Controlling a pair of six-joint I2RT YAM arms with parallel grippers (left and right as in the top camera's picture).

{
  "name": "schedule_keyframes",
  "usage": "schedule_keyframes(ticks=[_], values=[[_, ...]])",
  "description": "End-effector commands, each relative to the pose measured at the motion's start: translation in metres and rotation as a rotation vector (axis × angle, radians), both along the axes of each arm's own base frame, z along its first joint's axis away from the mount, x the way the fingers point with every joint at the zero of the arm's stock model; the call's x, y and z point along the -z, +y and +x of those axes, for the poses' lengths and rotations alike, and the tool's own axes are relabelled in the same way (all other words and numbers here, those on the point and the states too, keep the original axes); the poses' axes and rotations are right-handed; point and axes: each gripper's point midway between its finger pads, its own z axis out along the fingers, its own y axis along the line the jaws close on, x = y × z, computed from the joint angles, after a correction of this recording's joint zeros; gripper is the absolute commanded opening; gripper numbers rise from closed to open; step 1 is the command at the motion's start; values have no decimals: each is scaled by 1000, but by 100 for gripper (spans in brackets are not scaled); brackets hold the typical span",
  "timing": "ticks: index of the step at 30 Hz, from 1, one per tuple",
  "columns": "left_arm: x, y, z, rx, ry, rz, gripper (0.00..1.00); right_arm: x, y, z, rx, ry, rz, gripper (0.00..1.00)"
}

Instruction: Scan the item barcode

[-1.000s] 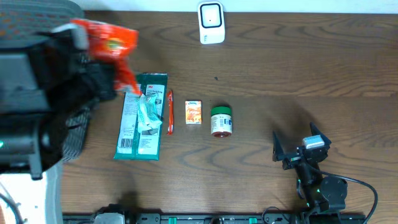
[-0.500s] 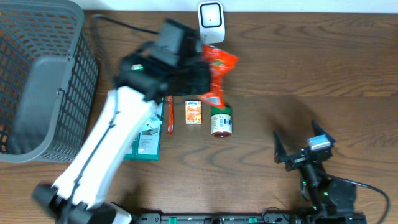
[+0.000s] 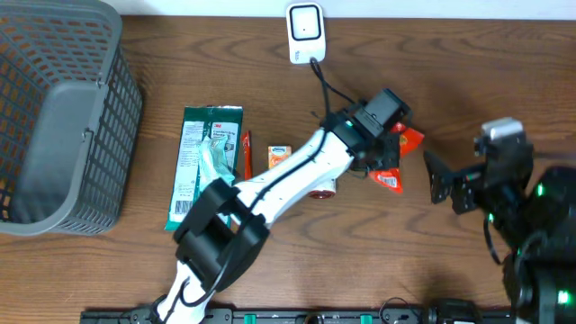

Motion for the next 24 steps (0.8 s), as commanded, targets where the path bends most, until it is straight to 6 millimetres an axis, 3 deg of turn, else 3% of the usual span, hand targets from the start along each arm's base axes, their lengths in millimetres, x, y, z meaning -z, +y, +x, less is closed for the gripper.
schedule_keyframes(ticks=[1,2,3,4,7,12,15,16,18,19,20,21,24], values=[[0,2,11,-37,-41,15,39,5,3,7,-34,45,3,99],[-3,1,13,-40,-47,7,58,7,6,8,-47,52,12,99],[-7,1,16,-42,-54,-1,68,6,6,8,-49,52,13,99],[-11,0,18,-45,-61,-10,73,6,6,8,-49,49,12,99],[-34,3,28,-38,-109,-40,75,1,3,10,-40,24,-3,99],[-95,26,45,-60,-210,-112,76,0,7,10,-49,25,21,99],[-135,54,41,-39,-275,-112,62,-1,23,5,-115,52,120,98],[-145,65,38,-23,-295,-100,48,2,27,5,-132,68,133,88],[-163,98,32,-2,-331,-43,11,17,26,5,-96,155,183,54],[-168,115,32,-24,-340,-7,7,23,26,5,-92,184,191,42],[-173,146,31,-74,-346,63,7,38,26,7,-80,256,208,22],[-175,167,30,-112,-344,110,7,46,26,9,-76,294,212,13],[-181,217,18,-137,-317,202,7,85,24,14,-51,465,225,2]])
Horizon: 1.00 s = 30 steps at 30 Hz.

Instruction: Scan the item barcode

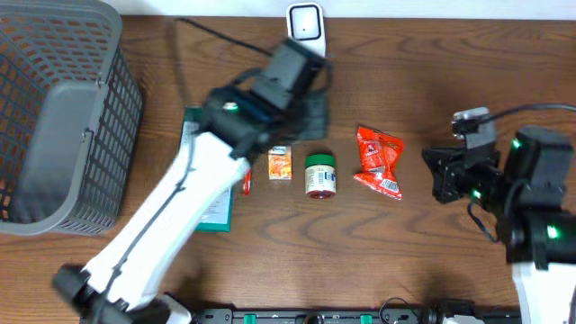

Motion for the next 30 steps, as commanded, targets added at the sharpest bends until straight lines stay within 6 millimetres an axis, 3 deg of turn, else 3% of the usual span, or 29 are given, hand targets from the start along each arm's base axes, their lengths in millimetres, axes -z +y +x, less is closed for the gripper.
schedule_keyframes(ticks=[1,7,12,16,20,23,26,28,29,30], values=[[-6,61,1,-28,-35,154,7,36,-2,8,27,180,33,2],[11,110,-11,58,35,319,7,115,-3,26,94,506,90,1],[17,163,4,-140,54,409,8,174,11,33,52,666,62,1],[22,190,10,-227,81,407,8,211,16,35,41,727,-30,1],[43,218,5,-318,164,414,9,246,5,26,98,816,-185,3],[57,231,-1,-357,216,420,9,234,10,31,87,788,-155,7],[62,240,0,-394,226,415,10,189,23,52,60,686,-83,18],[61,244,4,-438,221,391,10,150,32,65,36,600,-35,34],[61,241,5,-440,221,363,10,127,39,73,14,542,7,52],[61,236,7,-427,223,327,10,110,46,78,-10,498,47,58]])
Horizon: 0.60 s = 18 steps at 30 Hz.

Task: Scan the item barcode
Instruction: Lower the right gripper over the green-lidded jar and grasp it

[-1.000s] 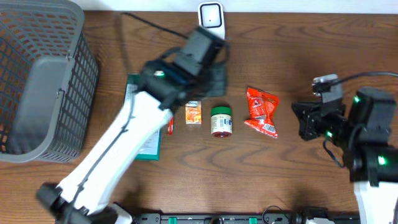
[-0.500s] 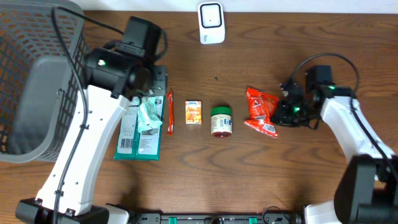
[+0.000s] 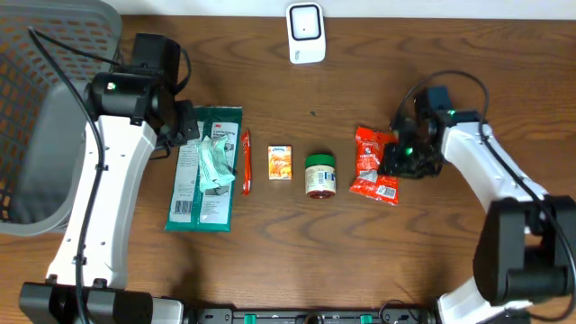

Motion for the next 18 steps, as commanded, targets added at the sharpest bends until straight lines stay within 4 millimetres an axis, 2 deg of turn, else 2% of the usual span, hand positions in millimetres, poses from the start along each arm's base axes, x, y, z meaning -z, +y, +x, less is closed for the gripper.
schedule_keyframes(ticks=[1,2,3,6,9,11,12,13,14,16,17,18], values=[[-1,-12,4,-17,-17,-109,10,-104,37,30,-53,-271,217,78],[-1,-19,4,7,-15,-143,10,-120,44,28,-69,-298,266,99],[-2,-28,4,54,-10,-188,10,-138,51,26,-90,-342,318,99],[-2,-41,1,100,1,-251,10,-153,53,20,-86,-372,337,99],[-1,-42,-2,103,14,-255,14,-141,51,12,-19,-306,252,99],[1,-42,-3,102,19,-255,17,-129,54,11,19,-282,151,95],[3,-42,-3,101,24,-255,27,-127,60,11,8,-292,111,94],[6,-41,-5,99,34,-255,44,-132,66,11,0,-300,57,94],[9,-41,-7,98,43,-254,49,-138,68,11,12,-295,35,92],[13,-40,-9,94,57,-250,51,-154,80,8,-11,-276,21,91],[15,-39,-10,85,60,-244,51,-157,83,6,-23,-264,17,91],[17,-29,-9,30,59,-200,51,-155,93,3,-49,-219,-13,92]])
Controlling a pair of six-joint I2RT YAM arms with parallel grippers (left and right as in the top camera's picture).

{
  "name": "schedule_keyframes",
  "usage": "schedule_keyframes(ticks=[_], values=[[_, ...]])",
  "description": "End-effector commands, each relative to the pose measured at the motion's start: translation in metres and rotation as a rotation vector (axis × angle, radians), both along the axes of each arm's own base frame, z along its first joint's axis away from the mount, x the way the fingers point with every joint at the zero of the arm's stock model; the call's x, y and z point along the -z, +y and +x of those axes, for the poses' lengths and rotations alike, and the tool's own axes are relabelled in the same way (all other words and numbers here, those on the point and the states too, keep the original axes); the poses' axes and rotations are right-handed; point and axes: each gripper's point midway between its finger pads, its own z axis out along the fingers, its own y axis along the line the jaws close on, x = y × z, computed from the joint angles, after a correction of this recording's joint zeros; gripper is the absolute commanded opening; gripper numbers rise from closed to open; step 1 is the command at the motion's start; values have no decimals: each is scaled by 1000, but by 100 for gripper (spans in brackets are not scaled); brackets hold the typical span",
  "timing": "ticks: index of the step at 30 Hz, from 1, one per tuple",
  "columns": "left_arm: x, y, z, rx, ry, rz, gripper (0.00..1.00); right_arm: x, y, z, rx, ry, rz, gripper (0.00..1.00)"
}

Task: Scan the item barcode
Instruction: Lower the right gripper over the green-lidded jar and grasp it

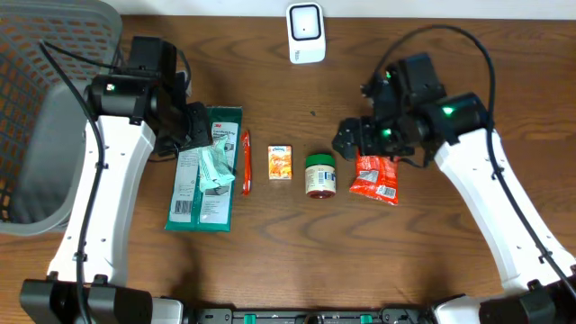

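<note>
A white barcode scanner (306, 34) stands at the table's far edge, in the middle. A red snack bag (374, 177) lies flat to the right of a green-lidded jar (319, 175). My right gripper (349, 139) hangs over the bag's upper left corner and hides its top. Whether its fingers are open or touch the bag does not show. My left gripper (193, 133) is over the top left of a green flat package (205, 175), its fingers too dark to read.
A small orange box (281, 163) and a thin red stick (245, 162) lie between the package and the jar. A grey mesh basket (54, 117) fills the left end of the table. The scanner's cable runs toward the right arm.
My right gripper was at the red bag's right edge and is now over its upper left corner, with the arm swung further over the table. The bag stays where it was. The left gripper shifted slightly right.
First my left arm reached across to the red bag while the right arm waited at the far right. Then the left arm was back near the scanner and the bag lay beside the jar. Later the left arm stood over the green package and the right gripper reached the bag.
</note>
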Motion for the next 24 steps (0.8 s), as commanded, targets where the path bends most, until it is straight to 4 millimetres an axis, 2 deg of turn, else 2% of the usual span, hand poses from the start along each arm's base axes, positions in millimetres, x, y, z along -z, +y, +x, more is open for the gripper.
schedule_keyframes(ticks=[1,4,6,7,8,12,14,18,24], values=[[5,15,-2,-81,15,69,53,-5,9,6,28,25,-85,93],[4,43,1,-208,-2,202,58,25,24,9,2,85,-130,94],[1,63,3,-290,-28,298,61,56,28,19,31,137,-171,93],[-1,68,4,-306,-36,326,61,68,30,23,46,158,-177,91],[-2,72,4,-313,-43,346,66,77,32,26,47,173,-184,90],[-2,72,4,-313,-43,349,80,108,39,35,38,201,-200,88],[-2,72,4,-313,-42,349,81,124,42,38,42,226,-211,88],[-2,72,4,-313,-43,349,81,144,50,35,23,253,-228,87],[-2,72,4,-313,-43,349,82,161,62,26,-2,278,-251,84]])
